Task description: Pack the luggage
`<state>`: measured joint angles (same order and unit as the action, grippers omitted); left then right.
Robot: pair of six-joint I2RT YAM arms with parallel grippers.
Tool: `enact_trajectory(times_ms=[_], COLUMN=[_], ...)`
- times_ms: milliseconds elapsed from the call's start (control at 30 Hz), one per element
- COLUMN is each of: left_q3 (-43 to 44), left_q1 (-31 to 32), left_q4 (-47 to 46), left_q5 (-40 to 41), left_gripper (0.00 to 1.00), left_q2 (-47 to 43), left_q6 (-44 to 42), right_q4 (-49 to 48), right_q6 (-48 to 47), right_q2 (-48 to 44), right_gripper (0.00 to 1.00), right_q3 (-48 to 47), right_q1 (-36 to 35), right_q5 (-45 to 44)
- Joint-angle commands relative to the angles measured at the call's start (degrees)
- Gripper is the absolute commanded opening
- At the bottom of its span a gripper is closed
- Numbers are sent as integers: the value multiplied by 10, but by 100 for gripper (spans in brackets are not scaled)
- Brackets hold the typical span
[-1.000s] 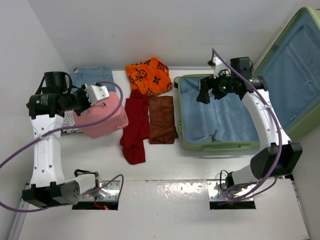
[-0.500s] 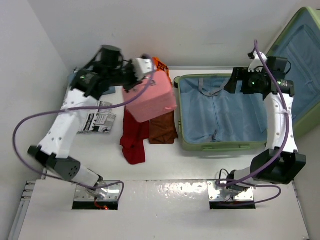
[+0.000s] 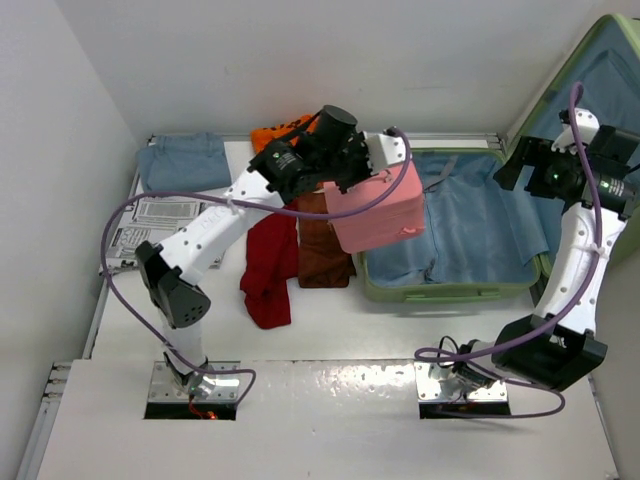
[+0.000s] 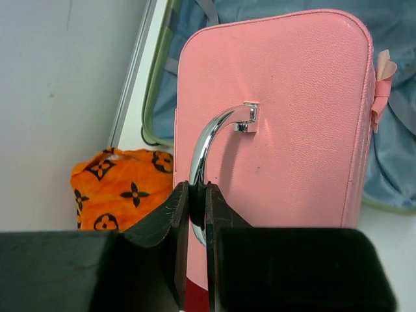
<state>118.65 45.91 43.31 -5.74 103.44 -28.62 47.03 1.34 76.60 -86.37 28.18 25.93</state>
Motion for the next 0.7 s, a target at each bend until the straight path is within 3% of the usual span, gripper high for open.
enact_trajectory(times_ms=[0, 267, 667], left_q3=[63, 108, 65], left_q1=[19, 51, 68], left_q4=[-106, -139, -161], left_q5=[31, 42, 23], left_gripper=[0, 0, 0], left_q2=[9, 57, 88], left_q6=[23, 35, 43], right_q4=[0, 5, 6], right_q6=[1, -3, -7], right_q2=[-23, -28, -30], right_gripper=[97, 97, 99], right_q3=[4, 16, 33], right_q1=[16, 41, 52], right_q5=[31, 51, 59])
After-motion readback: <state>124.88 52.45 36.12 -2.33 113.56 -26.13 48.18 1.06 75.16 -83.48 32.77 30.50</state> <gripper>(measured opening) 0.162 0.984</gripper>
